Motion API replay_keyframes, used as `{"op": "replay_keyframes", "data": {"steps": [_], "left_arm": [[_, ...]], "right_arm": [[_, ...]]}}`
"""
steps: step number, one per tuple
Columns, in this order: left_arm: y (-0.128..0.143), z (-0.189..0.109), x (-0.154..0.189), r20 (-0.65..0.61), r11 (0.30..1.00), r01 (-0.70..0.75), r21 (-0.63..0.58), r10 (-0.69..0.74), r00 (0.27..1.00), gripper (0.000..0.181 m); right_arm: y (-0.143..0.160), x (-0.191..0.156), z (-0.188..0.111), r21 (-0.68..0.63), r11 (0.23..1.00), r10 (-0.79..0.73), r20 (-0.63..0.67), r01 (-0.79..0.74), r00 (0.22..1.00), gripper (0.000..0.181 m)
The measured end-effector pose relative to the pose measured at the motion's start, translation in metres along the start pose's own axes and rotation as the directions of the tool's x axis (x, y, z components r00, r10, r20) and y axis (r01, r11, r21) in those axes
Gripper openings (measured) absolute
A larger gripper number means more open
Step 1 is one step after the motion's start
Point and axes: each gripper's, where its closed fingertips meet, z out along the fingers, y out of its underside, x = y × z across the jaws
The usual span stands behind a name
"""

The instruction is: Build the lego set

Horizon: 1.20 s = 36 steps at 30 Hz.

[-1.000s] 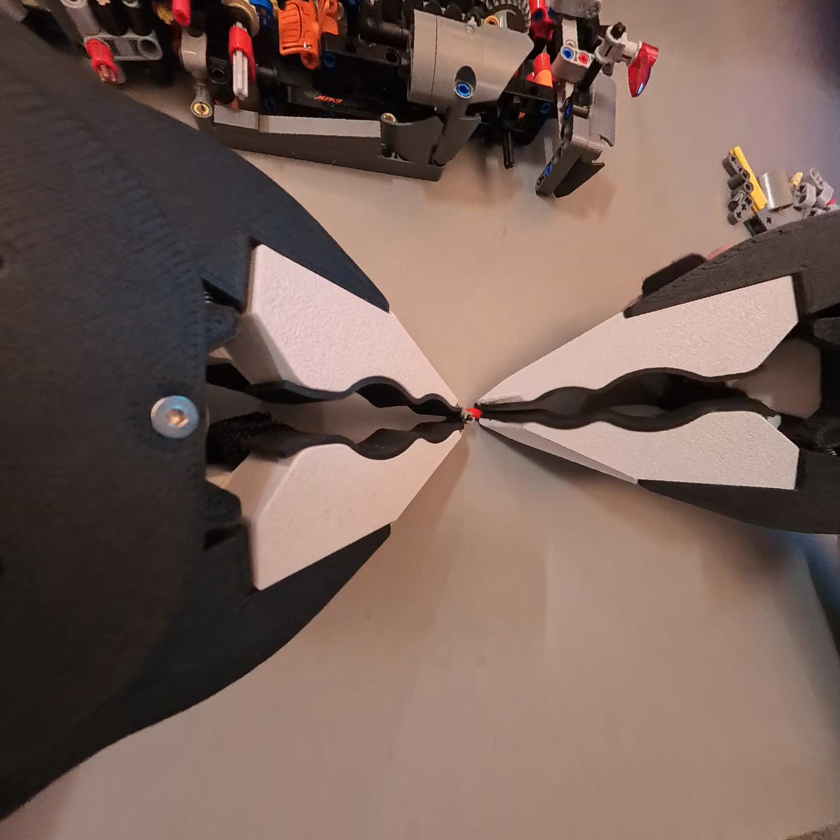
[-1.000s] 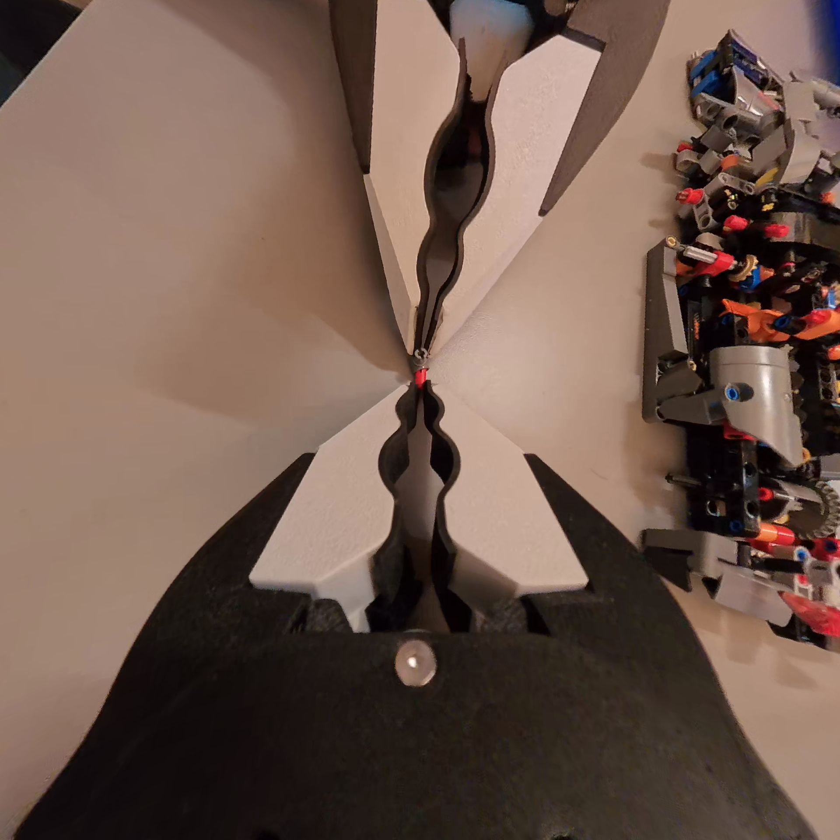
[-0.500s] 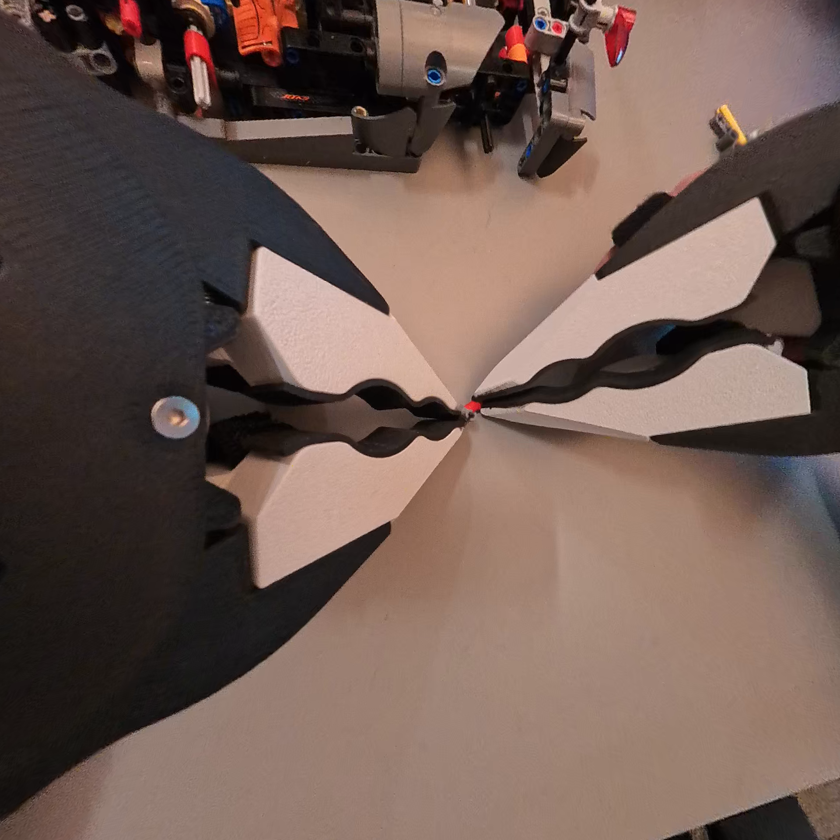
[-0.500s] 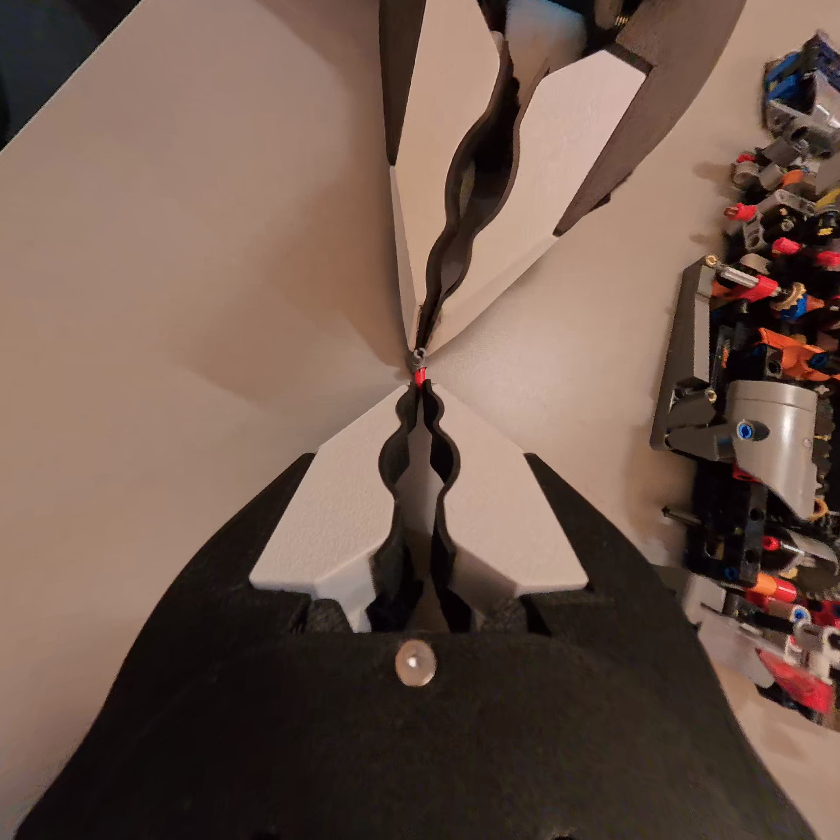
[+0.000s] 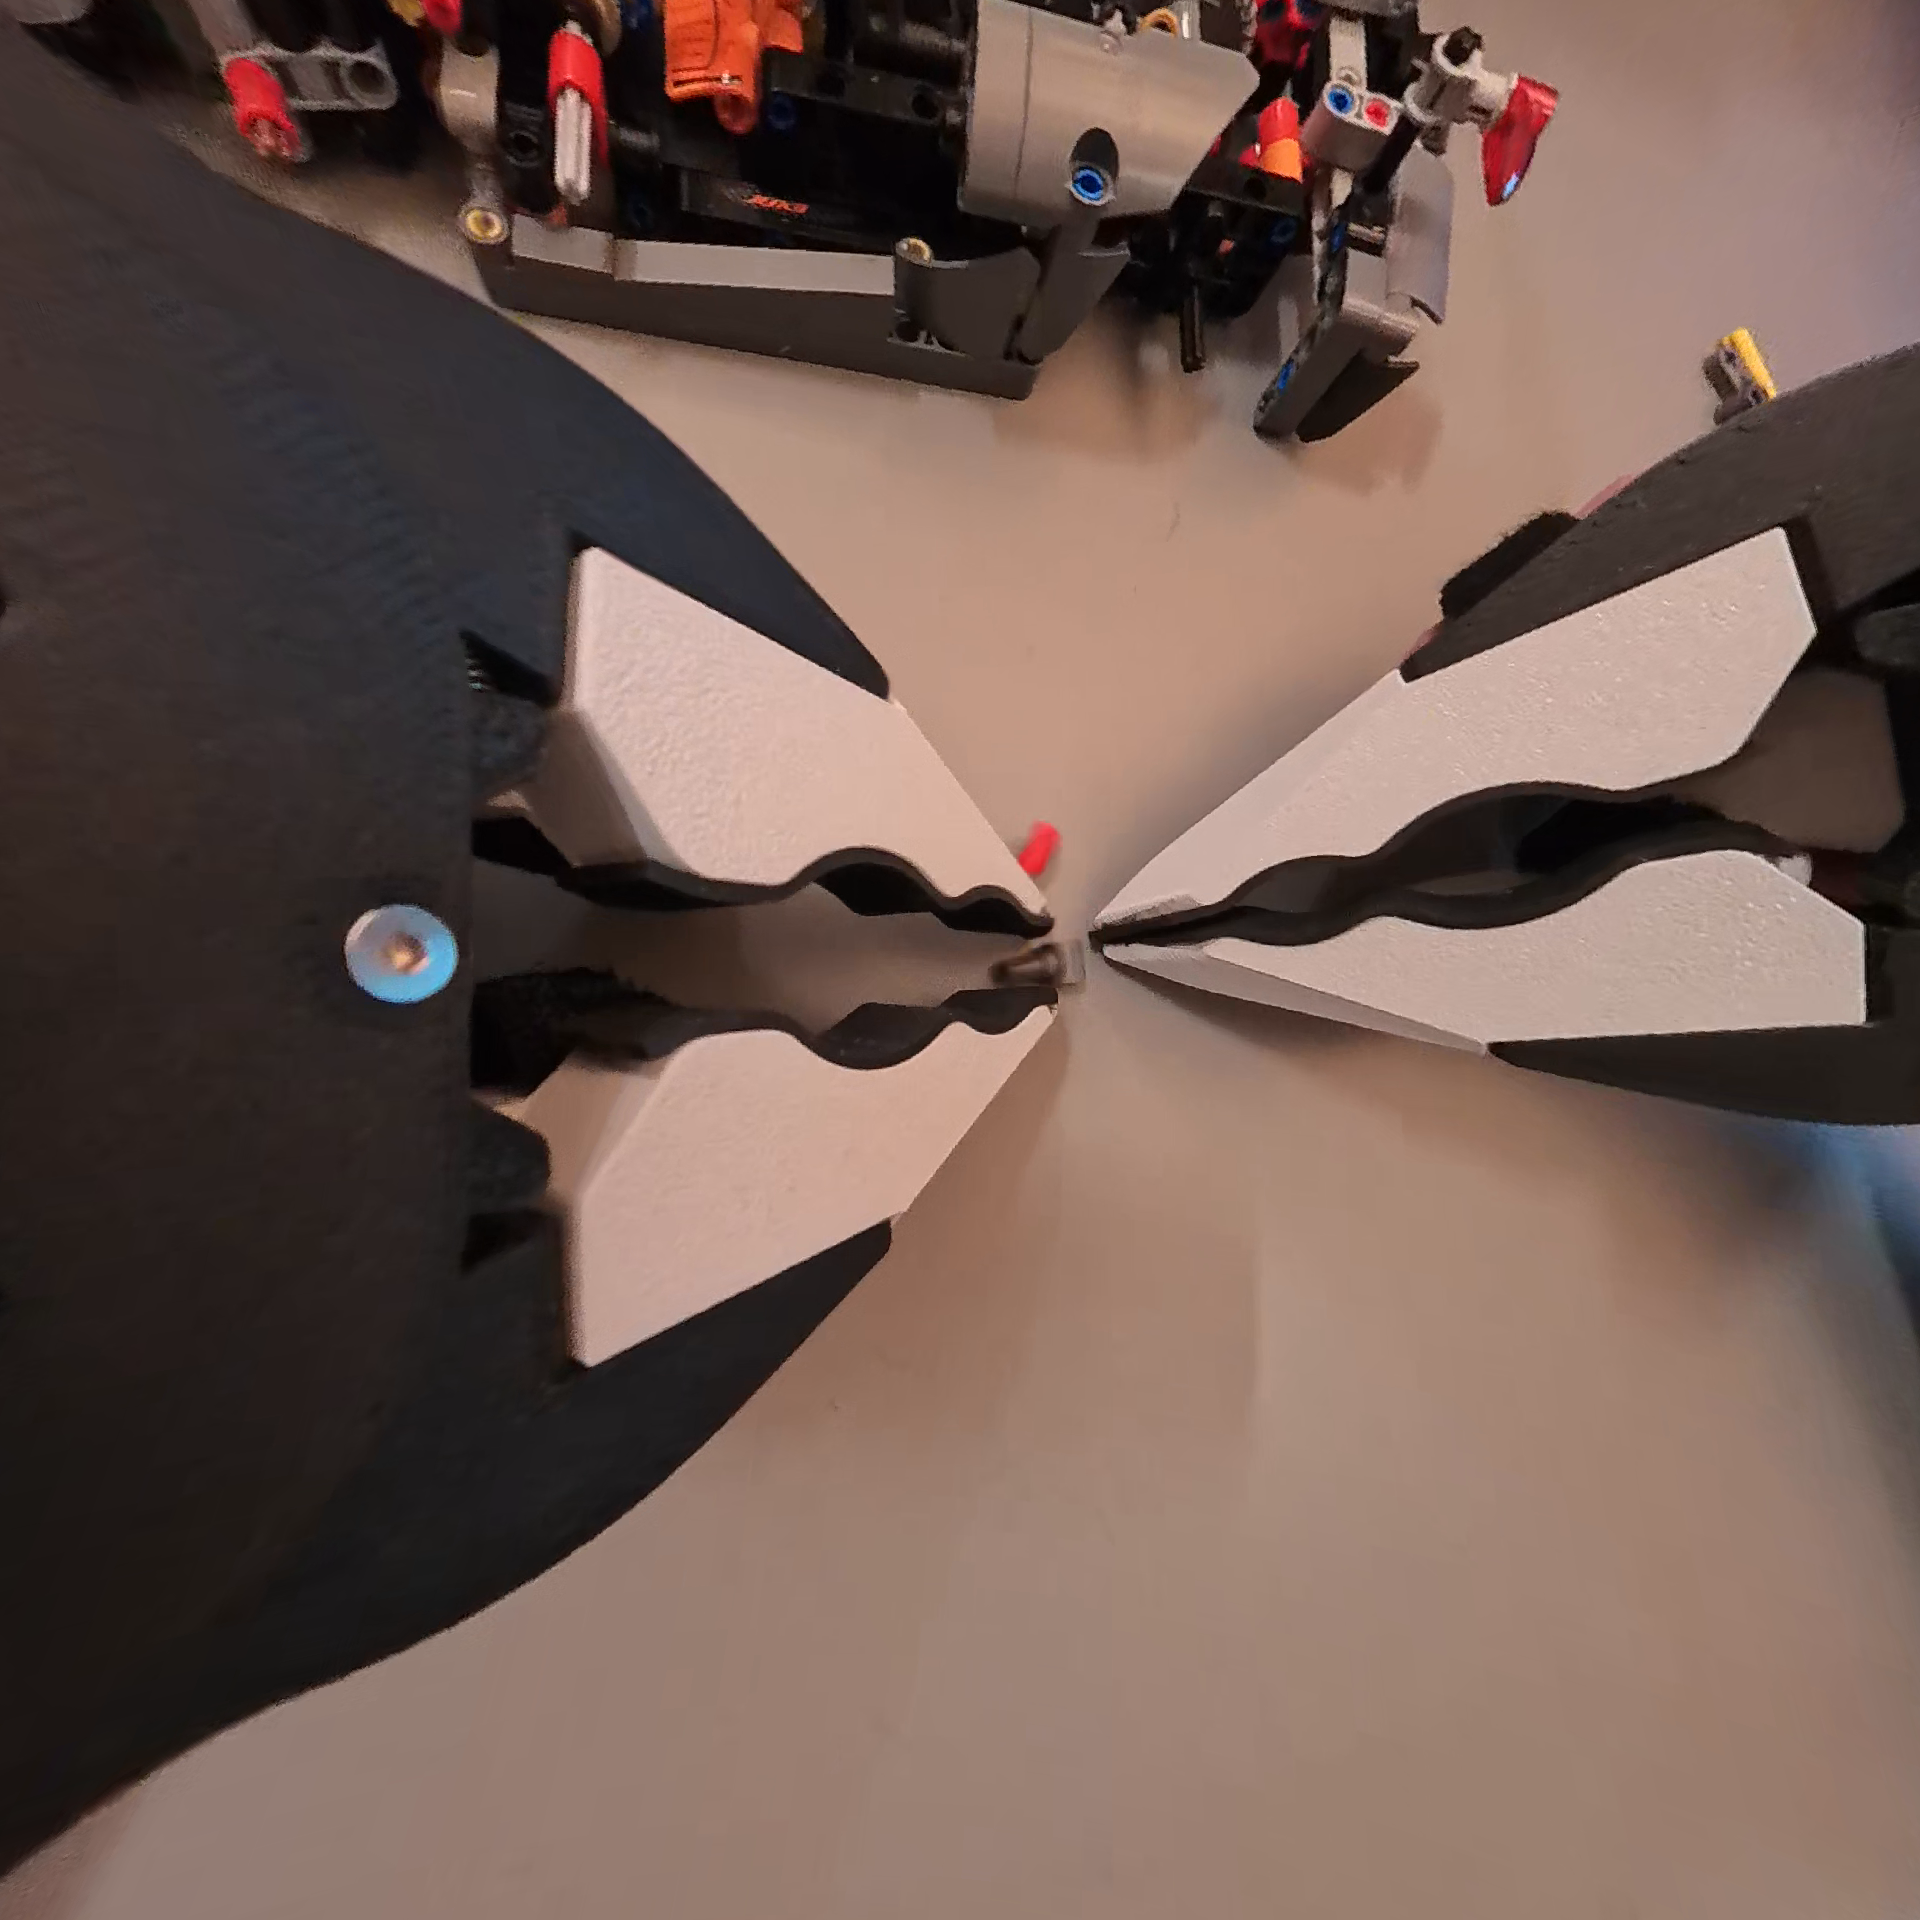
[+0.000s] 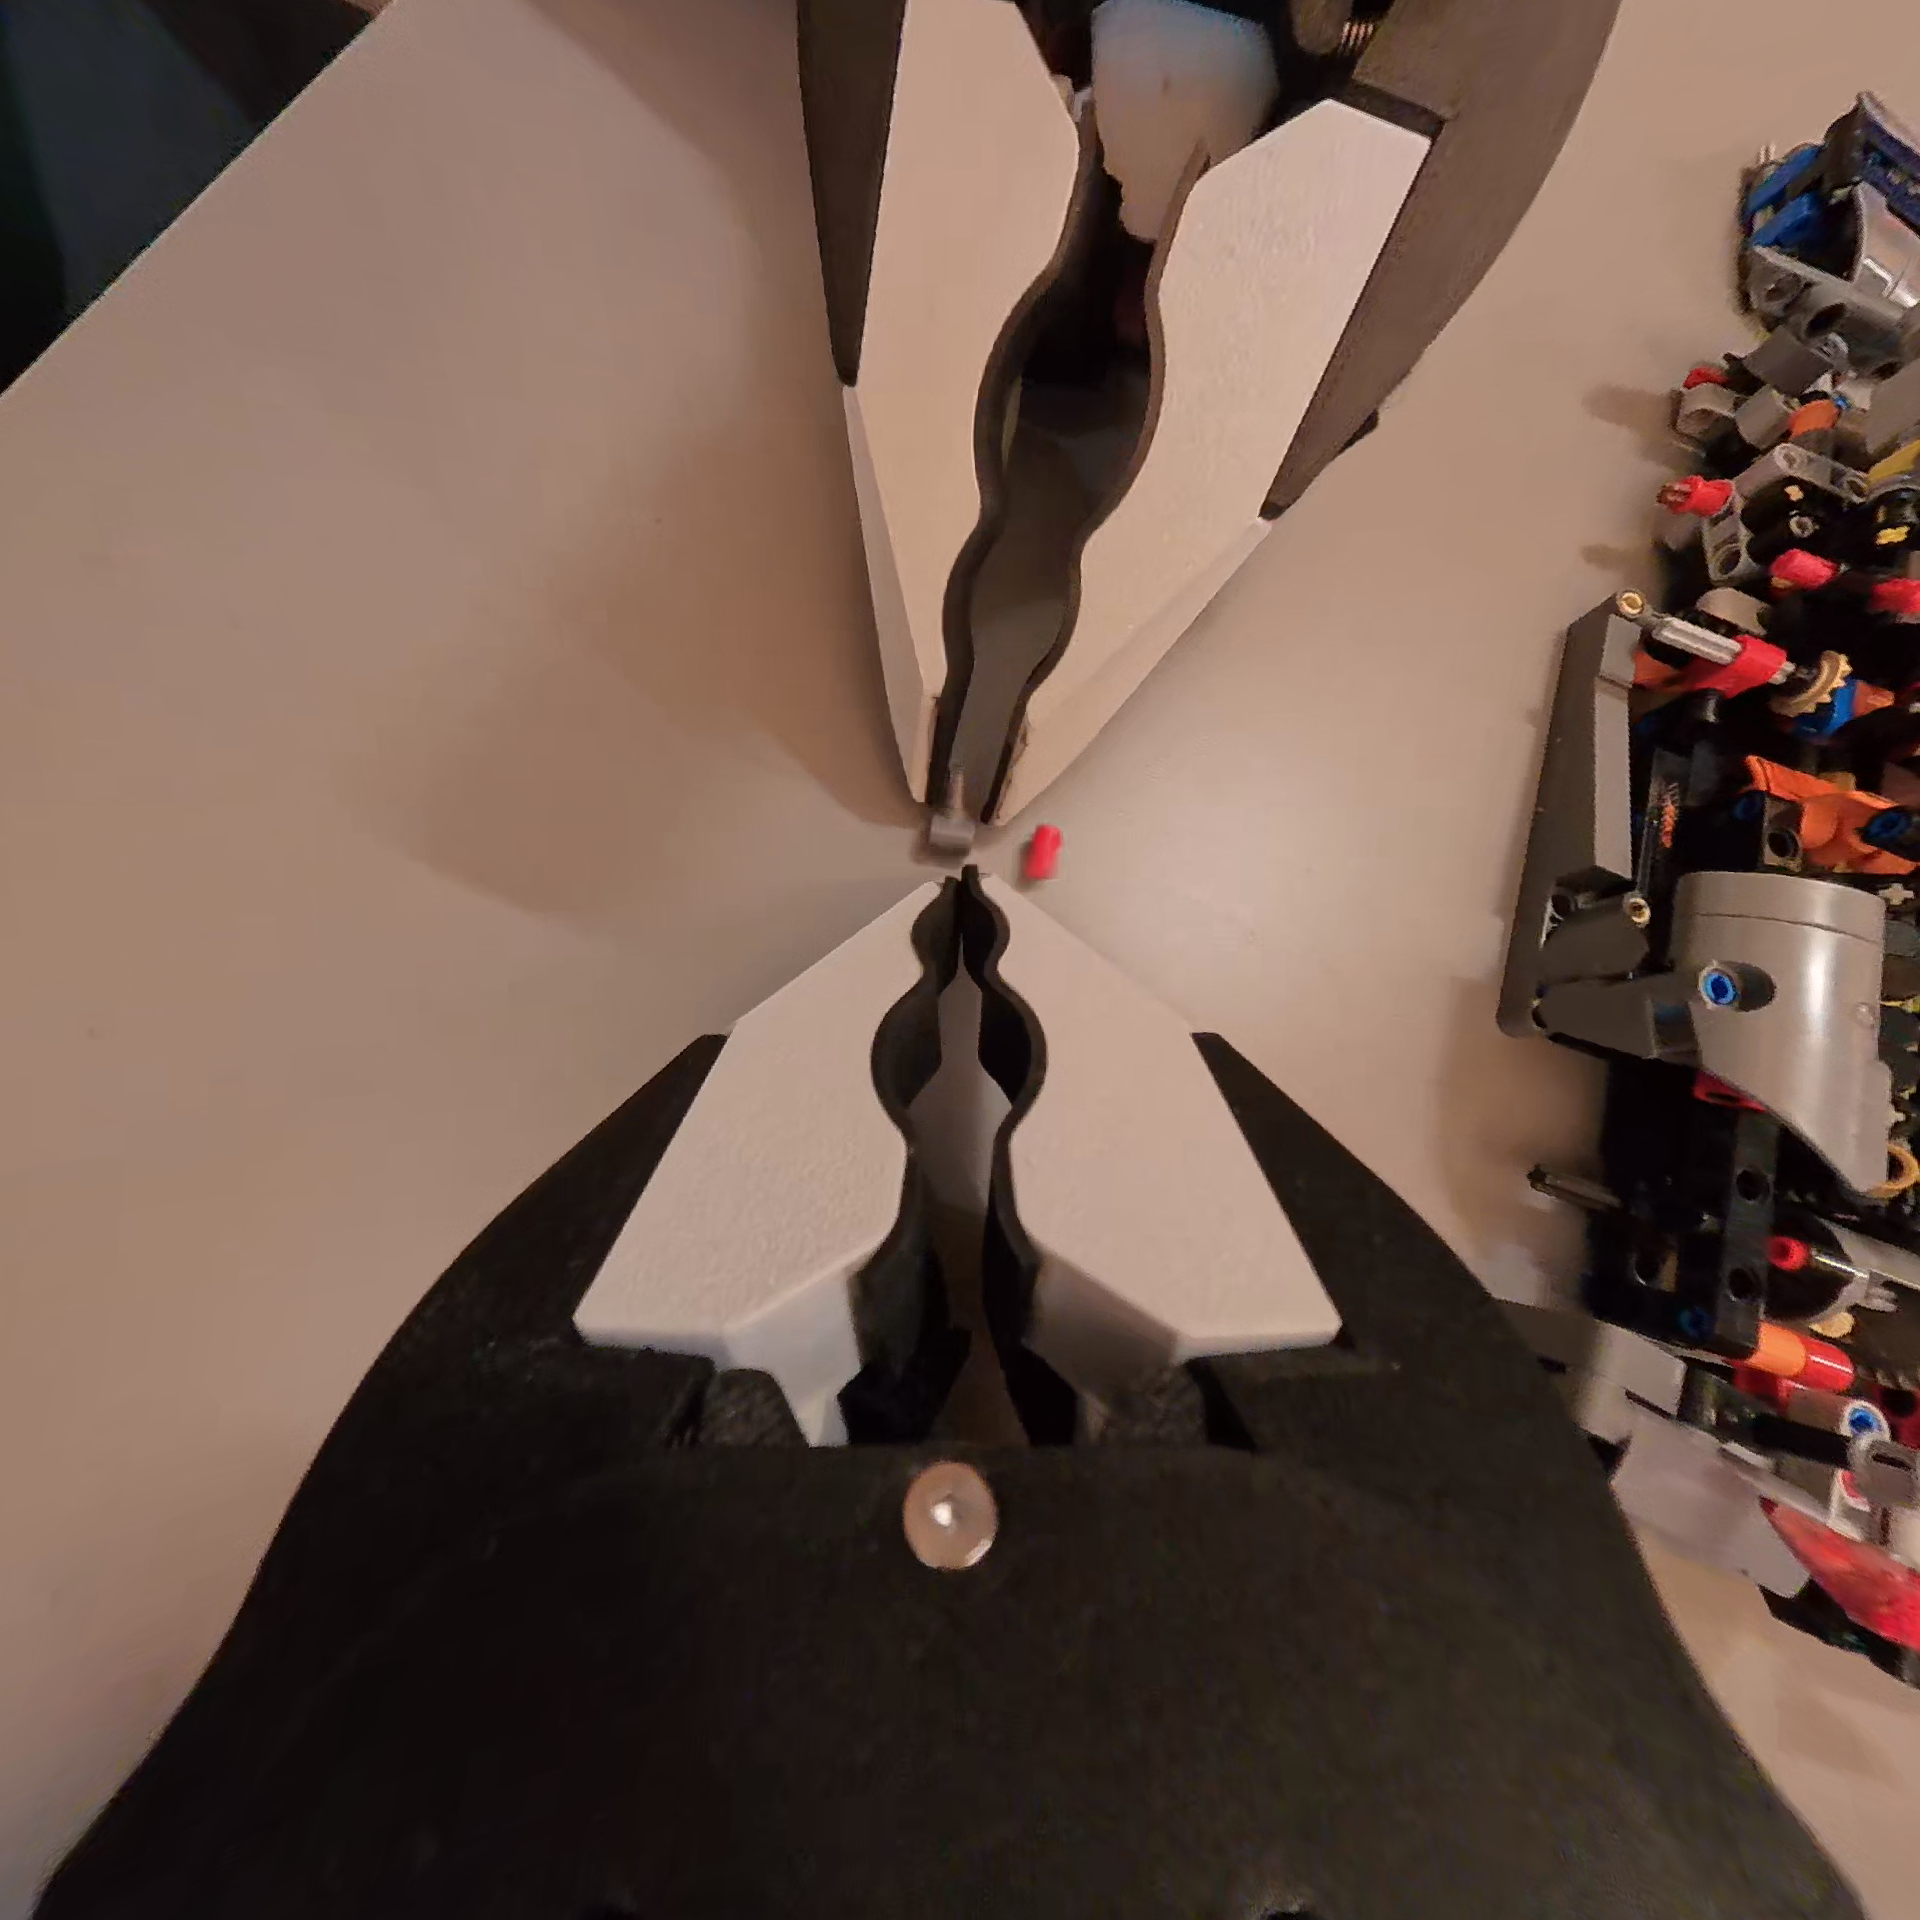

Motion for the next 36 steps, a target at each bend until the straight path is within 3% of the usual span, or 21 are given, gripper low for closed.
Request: {"op": "replay_keyframes", "data": {"steps": [7,12,16,19,22,27,30,33,36], "left_arm": [[0.0,-0.001,0.005,0.047,0.999,0.033,-0.021,-0.032,0.998,0.007],[0.004,-0.013,0.003,0.086,0.996,0.088,0.03,-0.09,0.992,0.009],[0.01,-0.025,-0.021,0.204,0.989,0.132,0.06,-0.142,0.969,0.013],[0.016,-0.025,-0.037,0.288,0.994,0.113,0.009,-0.111,0.951,0.015],[0.013,-0.017,-0.035,0.259,0.996,0.089,-0.023,-0.08,0.963,0.016],[0.019,-0.01,-0.036,0.257,0.991,0.104,-0.085,-0.079,0.963,0.002],[0.018,-0.01,-0.034,0.265,0.989,0.126,-0.083,-0.1,0.959,0.003],[0.017,-0.012,-0.039,0.301,0.988,0.135,-0.072,-0.107,0.948,0.016],[0.015,-0.008,-0.039,0.278,0.987,0.155,-0.049,-0.136,0.951,0.015]], "right_arm": [[-0.002,-0.001,0.001,0.016,1.0,0.007,-0.001,-0.007,1.0,0.0],[-0.013,0.007,-0.004,0.073,0.995,0.066,-0.023,-0.064,0.998,0.002],[-0.006,0.02,0.001,0.031,0.994,0.104,-0.074,-0.102,0.992,0.013],[-0.002,0.024,0.004,0.009,0.993,0.116,-0.105,-0.116,0.988,0.015],[0.001,0.026,0.002,-0.002,0.994,0.11,-0.122,-0.111,0.986,0.011],[0.0,0.025,0.003,0.013,0.993,0.115,-0.115,-0.115,0.987,0.008],[0.001,0.025,0.003,0.015,0.993,0.118,-0.115,-0.117,0.986,0.007],[0.002,0.027,0.001,0.014,0.991,0.134,-0.126,-0.133,0.983,0.01],[0.005,0.033,-0.001,0.012,0.986,0.166,-0.148,-0.166,0.975,0.015]]}}
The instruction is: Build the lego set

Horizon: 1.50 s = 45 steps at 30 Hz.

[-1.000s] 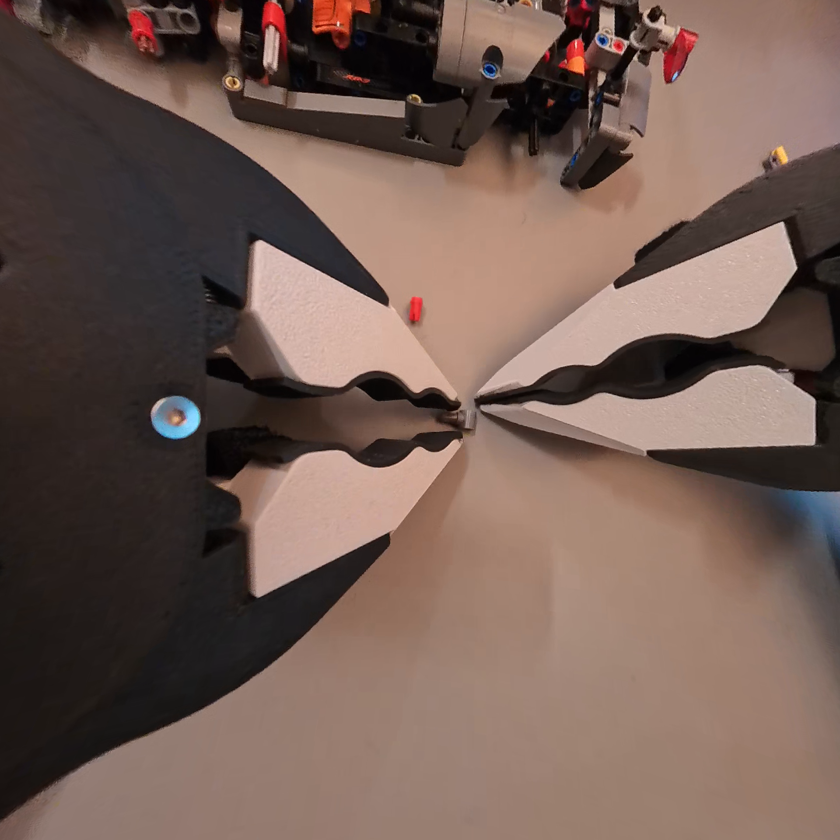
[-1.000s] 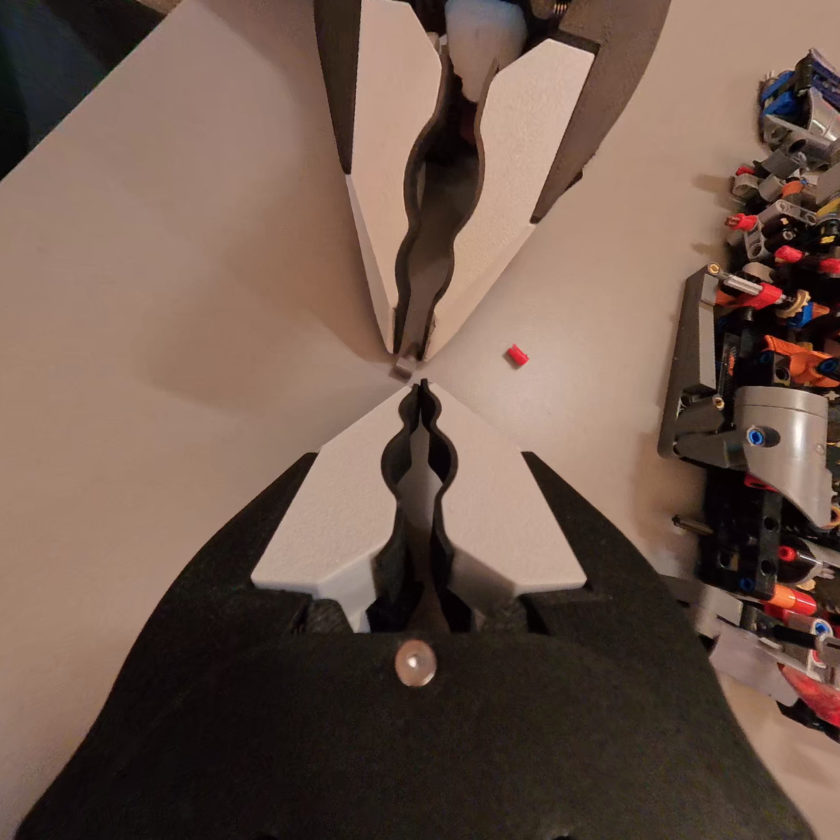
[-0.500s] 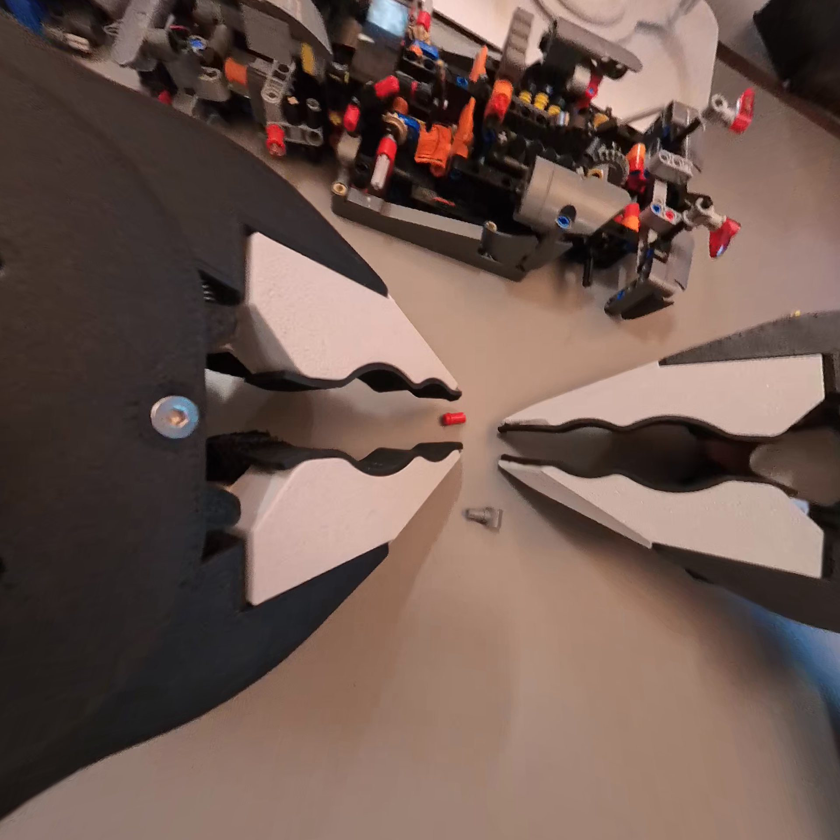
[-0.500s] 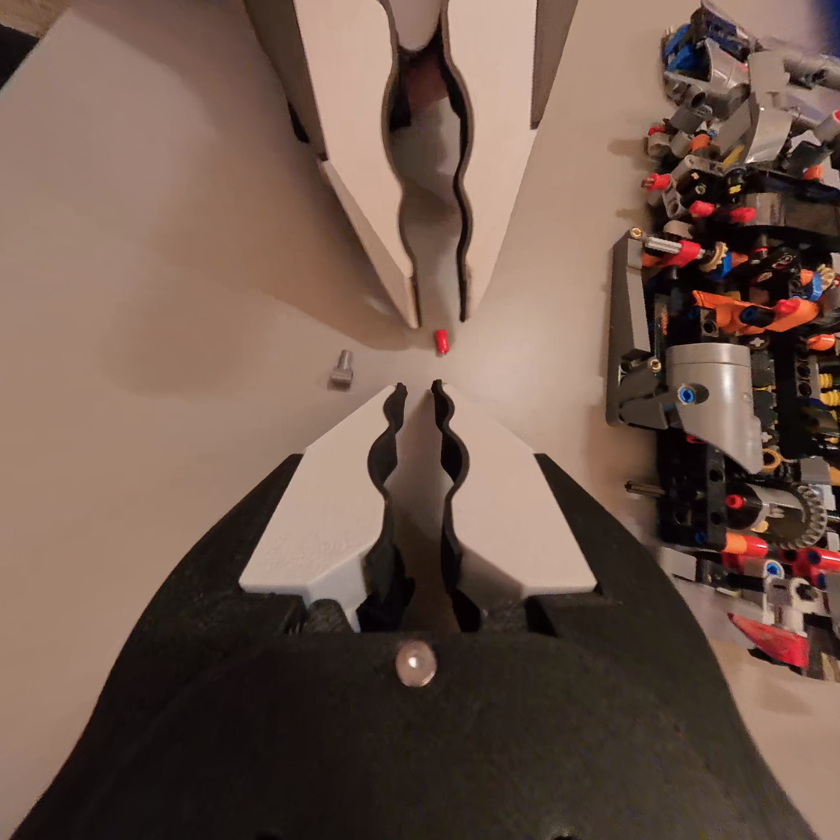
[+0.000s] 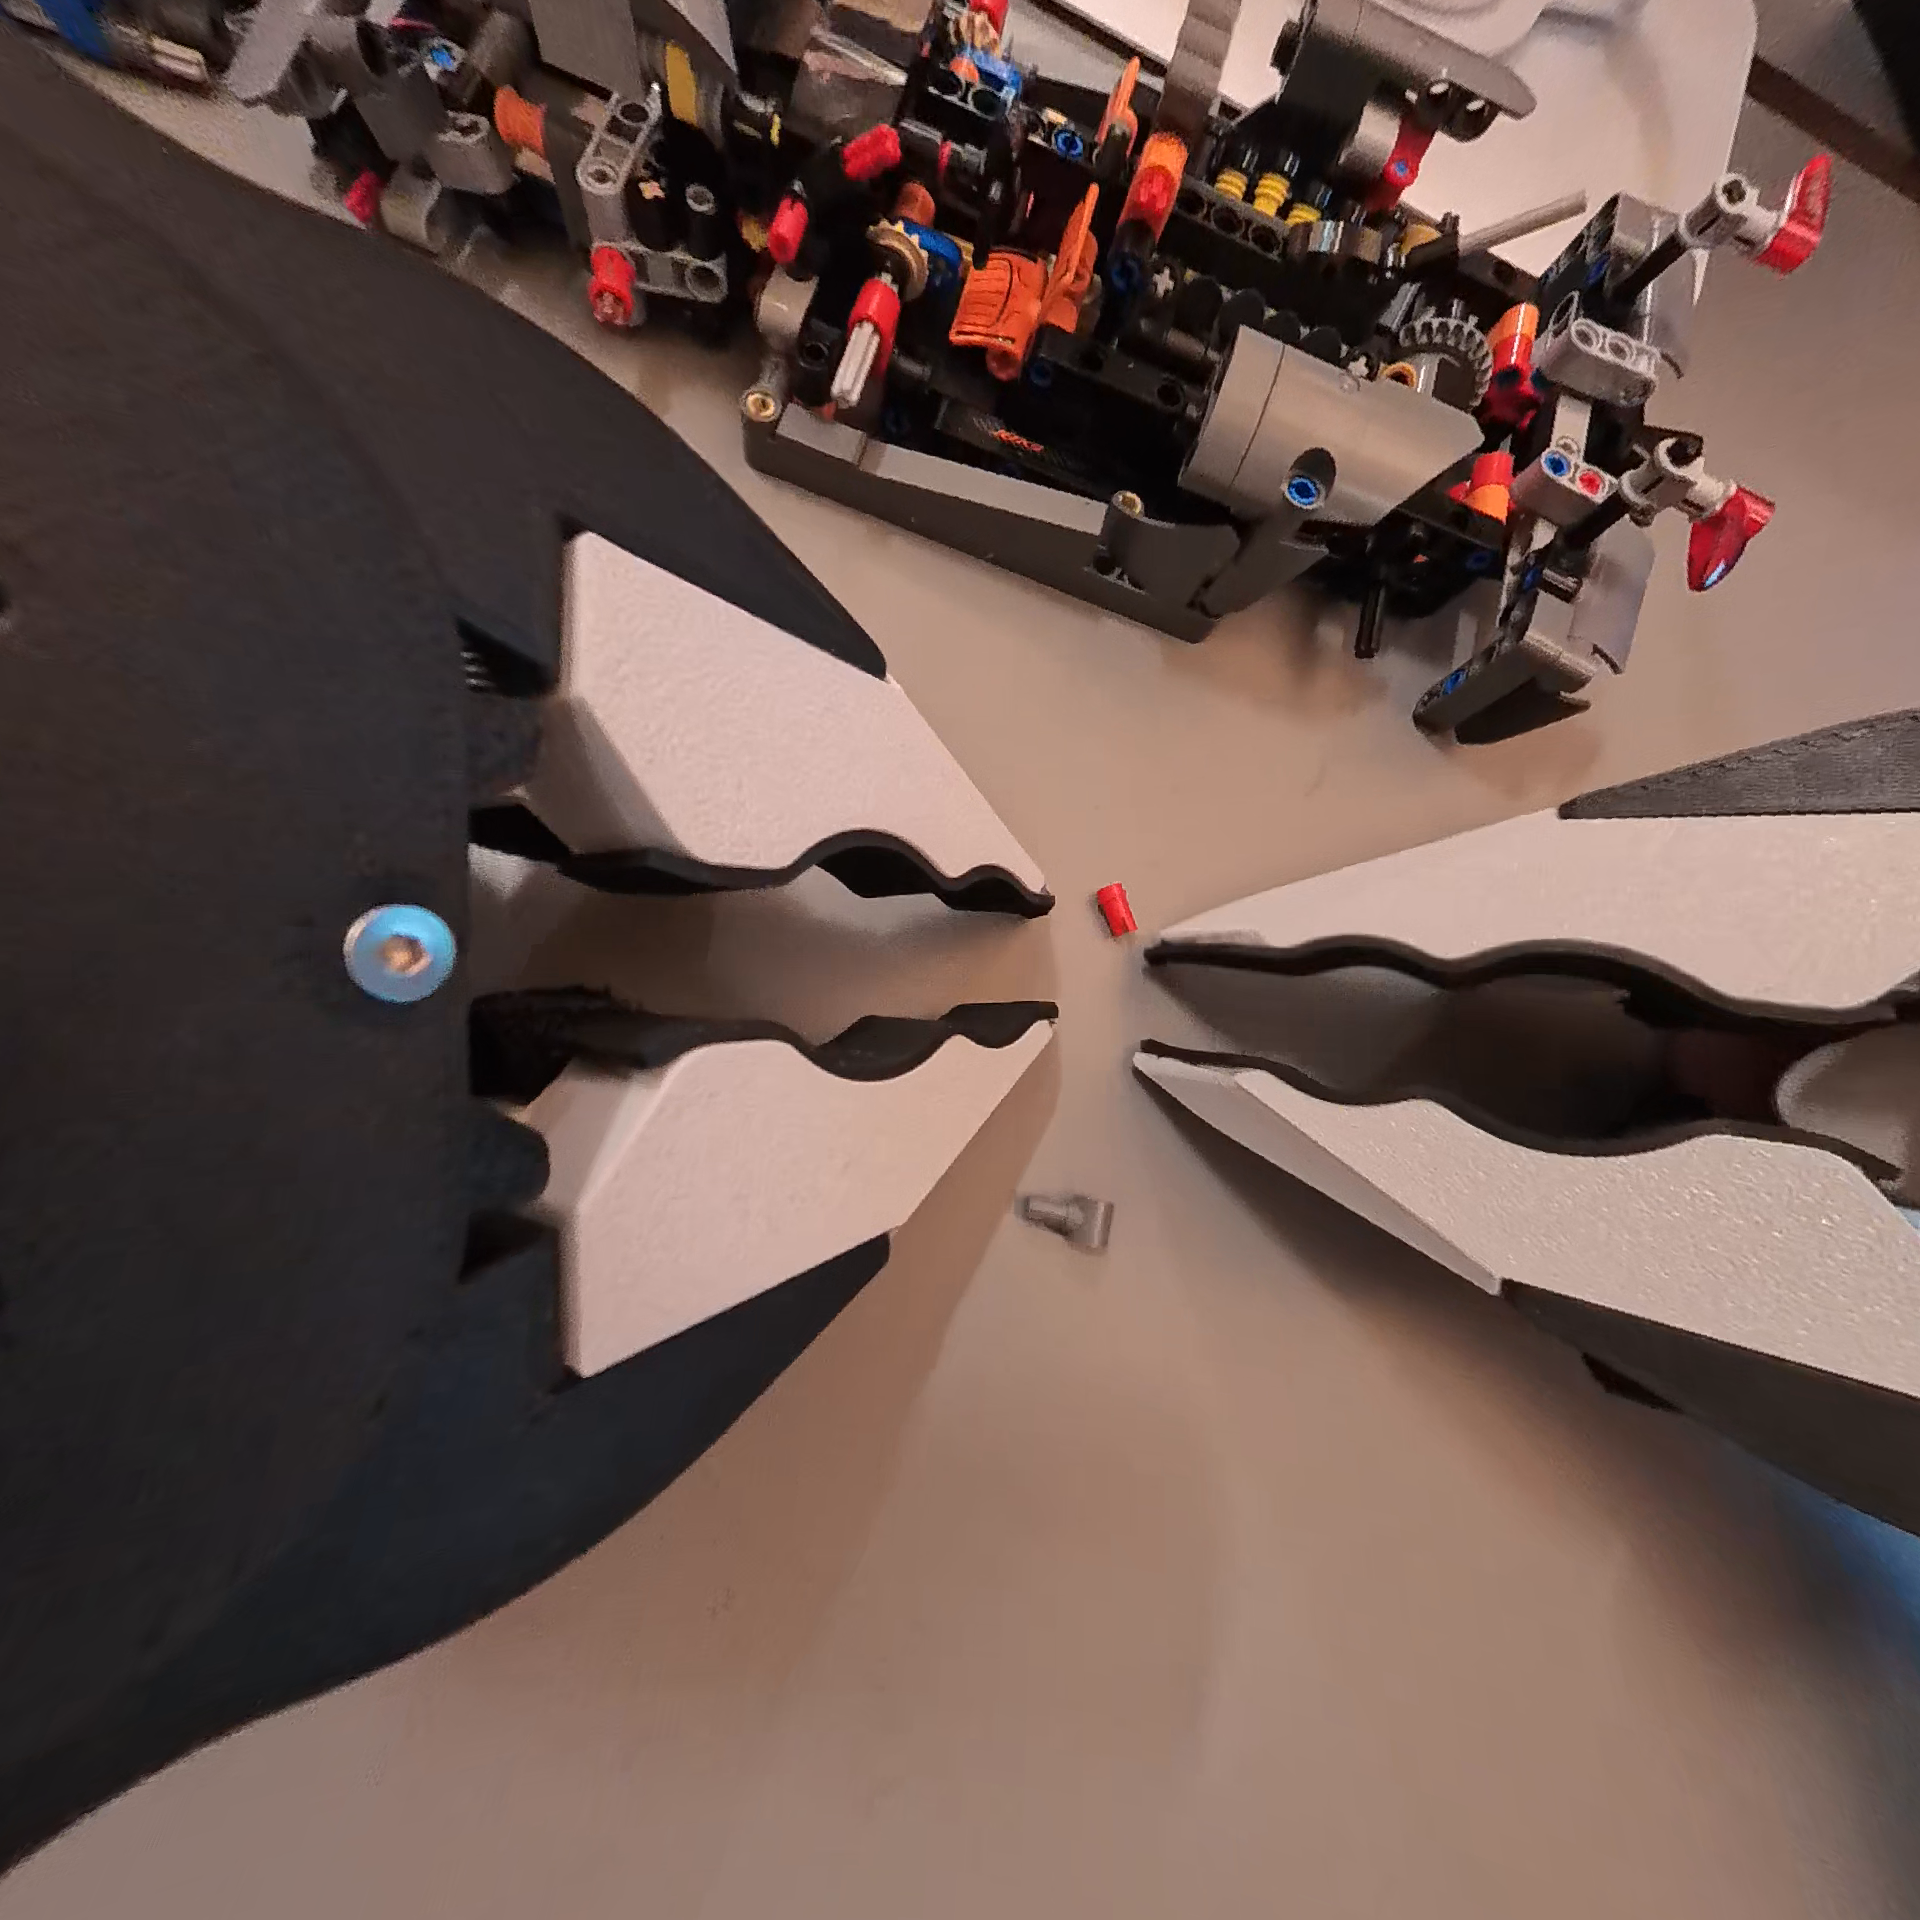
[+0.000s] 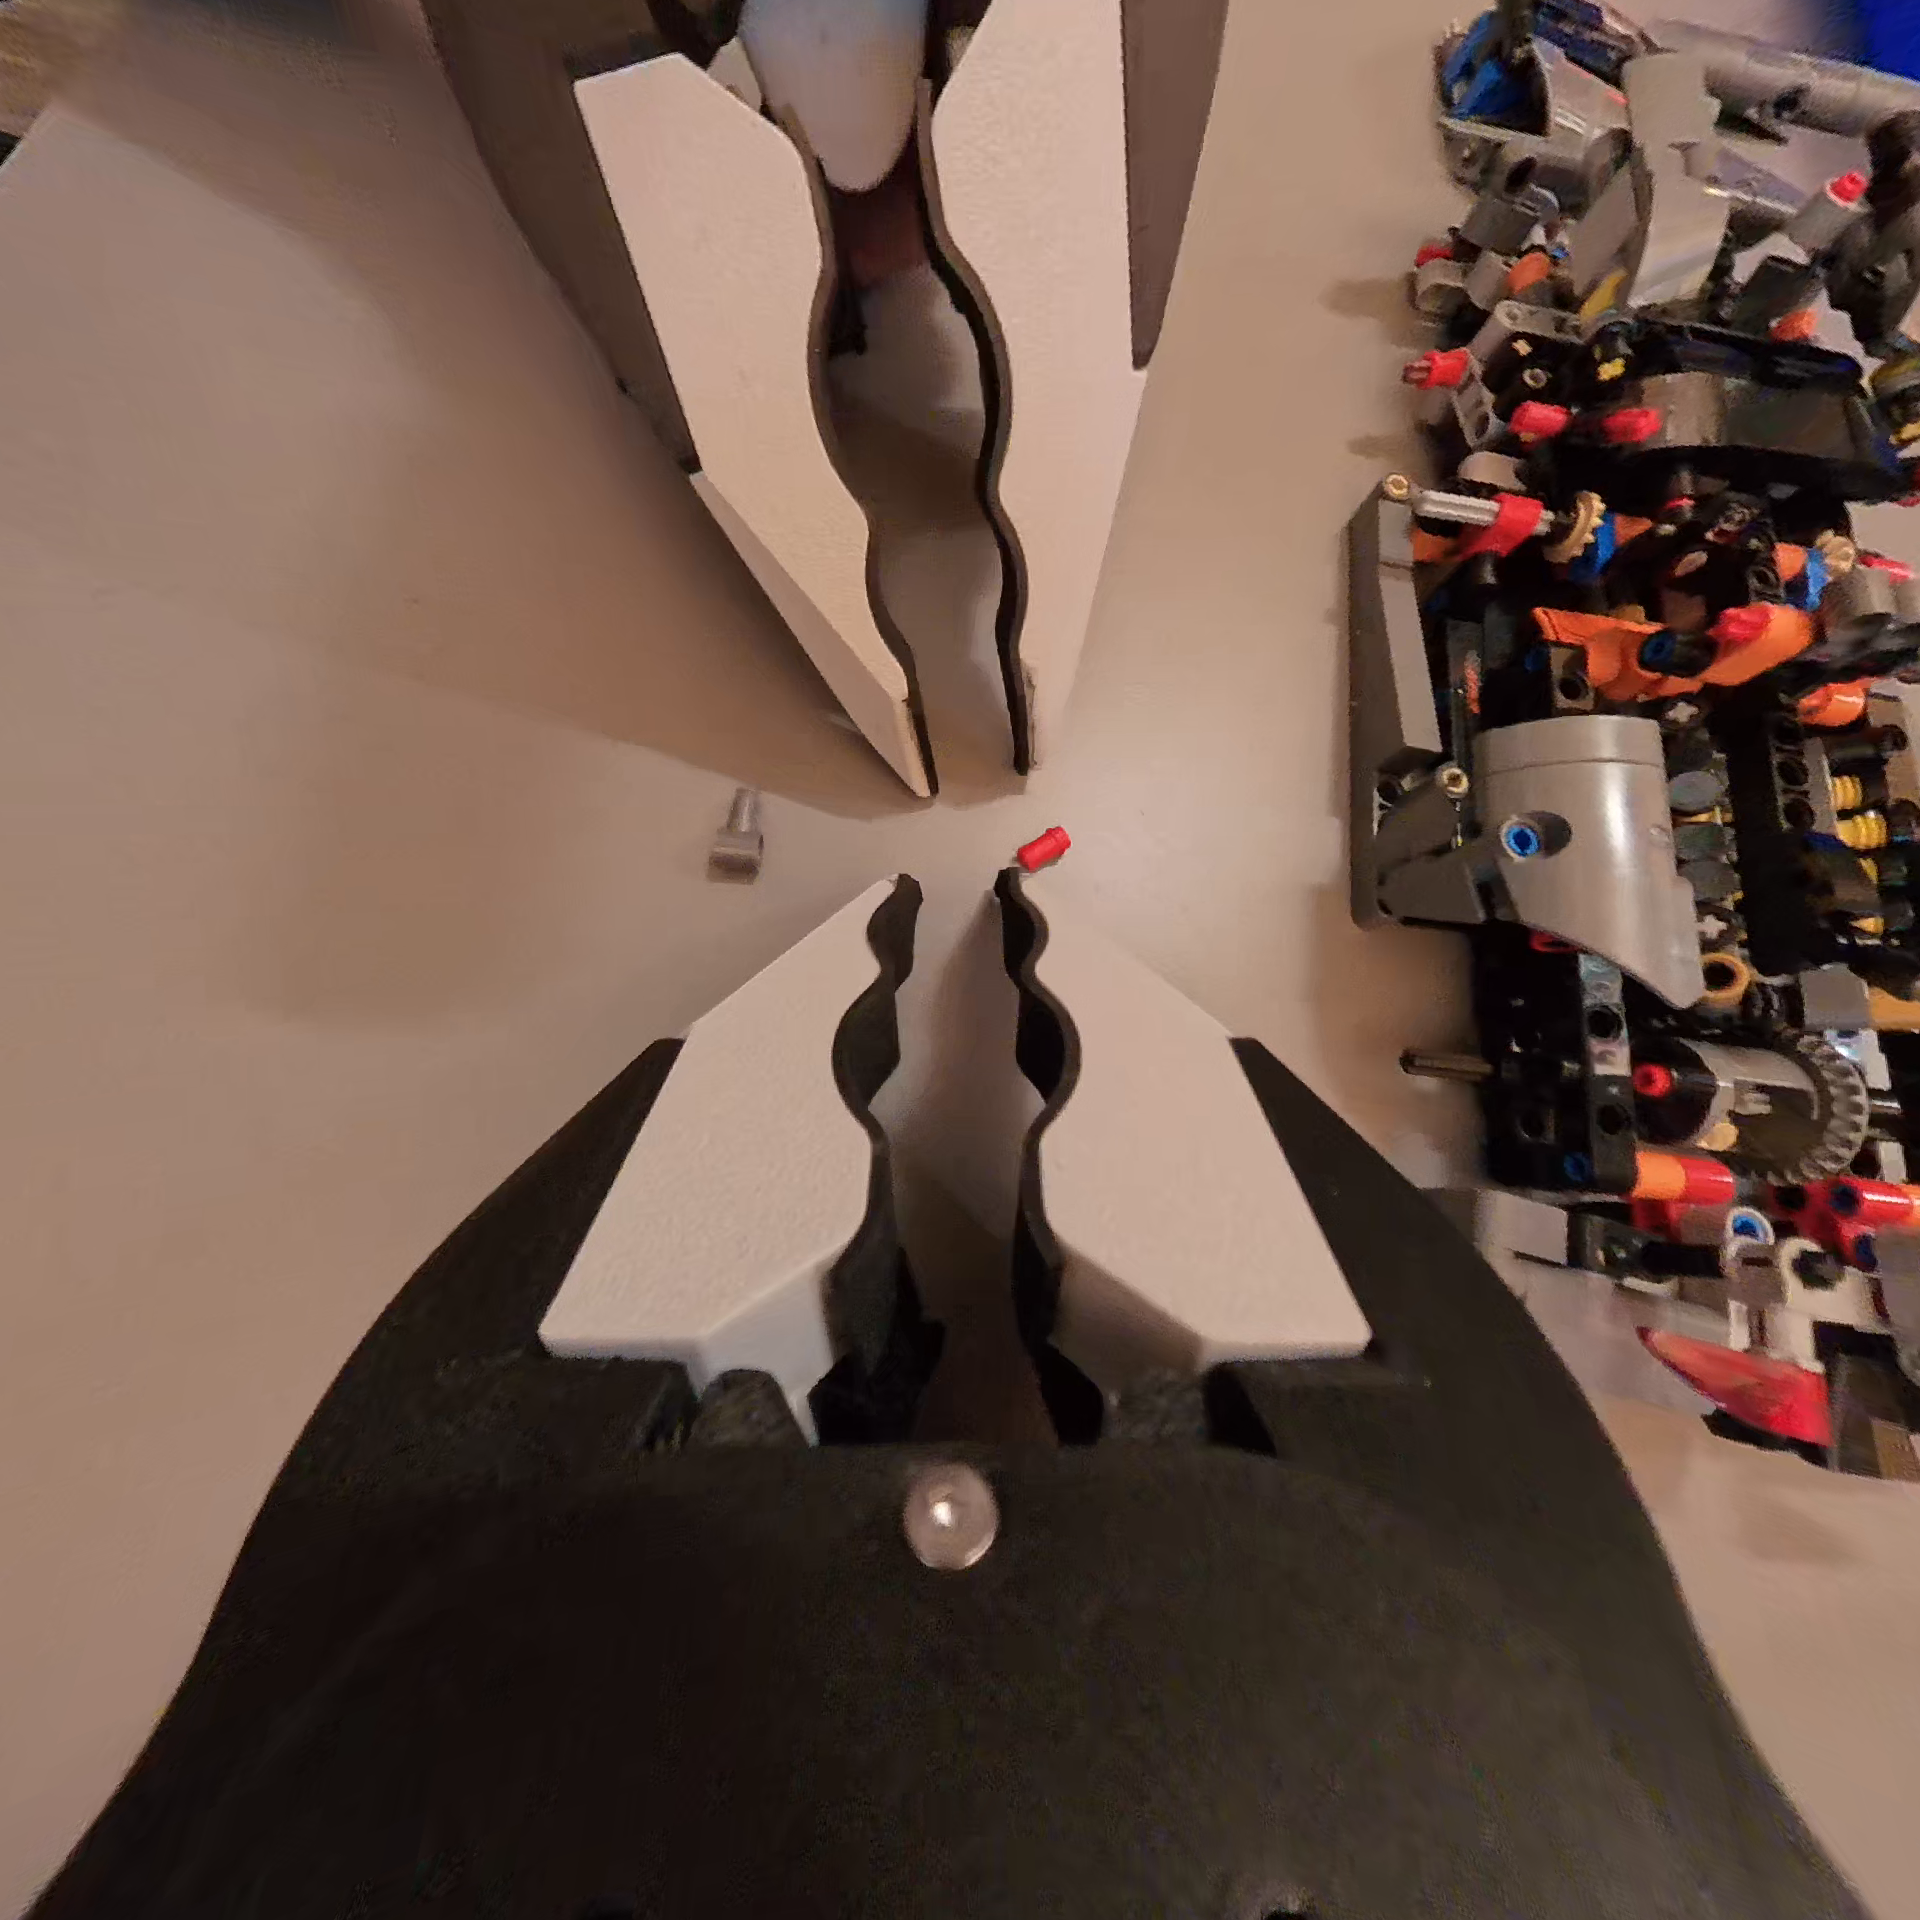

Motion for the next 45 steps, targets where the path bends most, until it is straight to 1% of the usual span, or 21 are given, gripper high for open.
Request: {"op": "replay_keyframes", "data": {"steps": [4,7,9,14,18,20,22,25,28,35,37,38,40,42,45], "left_arm": [[-0.005,0.006,-0.004,0.004,1.0,-0.007,-0.003,0.007,1.0,0.016],[-0.01,0.011,-0.006,-0.012,1.0,0.002,-0.004,-0.002,1.0,0.017],[-0.012,0.013,-0.007,-0.023,1.0,-0.003,-0.001,0.003,1.0,0.018],[-0.015,0.017,-0.002,-0.039,1.0,-0.01,0.011,0.011,0.999,0.01],[-0.012,0.012,-0.004,-0.041,1.0,-0.01,0.013,0.011,0.999,0.018],[-0.01,0.009,-0.005,-0.037,1.0,0.0,0.023,0.0,0.999,0.016],[-0.01,0.01,-0.002,-0.058,1.0,0.007,0.028,-0.005,0.998,0.014],[-0.012,0.012,0.0,-0.047,0.999,-0.031,0.02,0.031,0.998,0.011],[-0.015,0.015,0.003,-0.066,0.998,-0.054,0.022,0.055,0.996,0.007],[-0.014,0.014,0.006,-0.088,0.996,-0.08,0.038,0.083,0.993,0.005],[-0.013,0.012,0.008,-0.094,0.995,-0.092,0.04,0.095,0.991,0.005],[-0.014,0.012,0.006,-0.081,0.995,-0.089,0.048,0.092,0.992,0.006],[-0.016,0.008,0.01,-0.109,0.994,-0.083,0.069,0.09,0.99,0.009],[-0.019,0.003,0.008,-0.099,0.993,-0.074,0.09,0.083,0.992,0.011],[-0.014,-0.003,0.007,-0.097,0.995,-0.069,0.068,0.075,0.992,0.01]], "right_arm": [[0.001,0.006,-0.001,-0.002,0.999,0.038,-0.016,-0.038,0.999,0.024],[0.003,0.009,-0.001,-0.007,0.997,0.073,-0.013,-0.073,0.997,0.027],[0.002,0.007,0.0,-0.007,0.997,0.074,0.002,-0.074,0.997,0.023],[0.001,0.002,0.0,-0.009,0.998,0.061,0.02,-0.061,0.998,0.016],[0.003,0.004,-0.003,-0.006,0.998,0.06,0.012,-0.06,0.998,0.018],[0.001,0.005,-0.005,0.007,0.998,0.06,0.007,-0.06,0.998,0.017],[0.002,0.007,-0.005,0.005,0.998,0.065,0.008,-0.065,0.998,0.018],[0.004,0.004,-0.002,-0.009,0.998,0.061,0.02,-0.06,0.998,0.014],[0.002,0.0,-0.001,-0.008,0.999,0.046,0.035,-0.046,0.998,0.012],[0.002,0.005,-0.005,0.012,0.999,0.045,0.021,-0.045,0.999,0.014],[0.003,0.003,-0.003,-0.002,0.999,0.032,0.023,-0.032,0.999,0.014],[0.003,0.003,-0.002,0.001,1.0,0.028,0.025,-0.028,0.999,0.014],[0.003,0.002,-0.002,0.002,1.0,0.024,0.028,-0.024,0.999,0.013],[0.003,0.001,-0.002,0.003,1.0,0.022,0.03,-0.022,0.999,0.012],[0.002,0.0,-0.001,0.005,1.0,0.016,0.033,-0.017,0.999,0.012]]}}
